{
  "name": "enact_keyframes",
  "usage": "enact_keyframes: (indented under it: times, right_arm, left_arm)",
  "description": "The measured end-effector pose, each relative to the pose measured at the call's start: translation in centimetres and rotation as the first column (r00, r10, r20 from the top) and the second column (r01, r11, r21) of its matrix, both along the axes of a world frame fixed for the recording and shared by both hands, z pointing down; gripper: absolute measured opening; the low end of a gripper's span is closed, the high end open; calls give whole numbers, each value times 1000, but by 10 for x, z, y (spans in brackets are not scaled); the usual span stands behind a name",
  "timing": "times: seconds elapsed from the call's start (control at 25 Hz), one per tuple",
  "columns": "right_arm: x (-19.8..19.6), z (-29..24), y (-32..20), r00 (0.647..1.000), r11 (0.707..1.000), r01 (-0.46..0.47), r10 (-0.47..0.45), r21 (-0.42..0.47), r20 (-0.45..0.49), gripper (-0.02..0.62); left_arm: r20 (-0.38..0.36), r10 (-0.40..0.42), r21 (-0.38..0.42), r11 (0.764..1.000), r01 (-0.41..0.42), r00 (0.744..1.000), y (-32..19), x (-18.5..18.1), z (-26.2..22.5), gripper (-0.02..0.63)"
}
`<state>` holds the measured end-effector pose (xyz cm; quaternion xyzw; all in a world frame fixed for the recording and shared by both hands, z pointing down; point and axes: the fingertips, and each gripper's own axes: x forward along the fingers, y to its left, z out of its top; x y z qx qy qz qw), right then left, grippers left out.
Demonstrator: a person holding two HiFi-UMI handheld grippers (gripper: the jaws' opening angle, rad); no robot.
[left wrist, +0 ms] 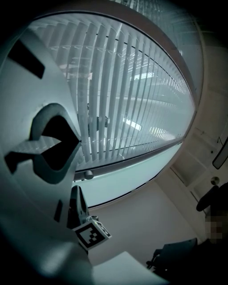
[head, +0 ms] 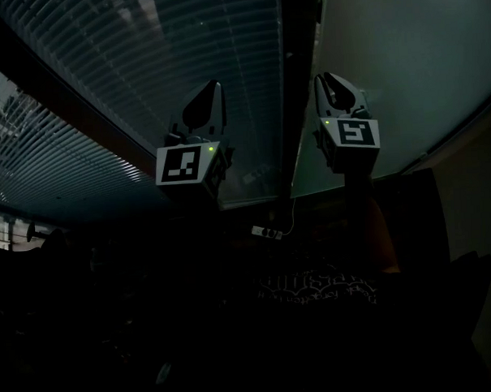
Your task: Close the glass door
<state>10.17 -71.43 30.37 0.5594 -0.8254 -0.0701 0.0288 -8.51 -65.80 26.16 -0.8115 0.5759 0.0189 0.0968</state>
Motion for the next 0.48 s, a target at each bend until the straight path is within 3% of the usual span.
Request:
enact_keyframes:
  times: [0.12,0.48]
  right_arm:
    - [5,0,-2,1000,1000,-16,16,-4,26,4]
    - [13,-12,6,999,1000,-17,16,26,43,3]
  left_arm:
    - [0,-2,1,1000,2,1000,0,-1,-1,2]
    - [0,8,-4,1000,-8,1000,-1,1,1,2]
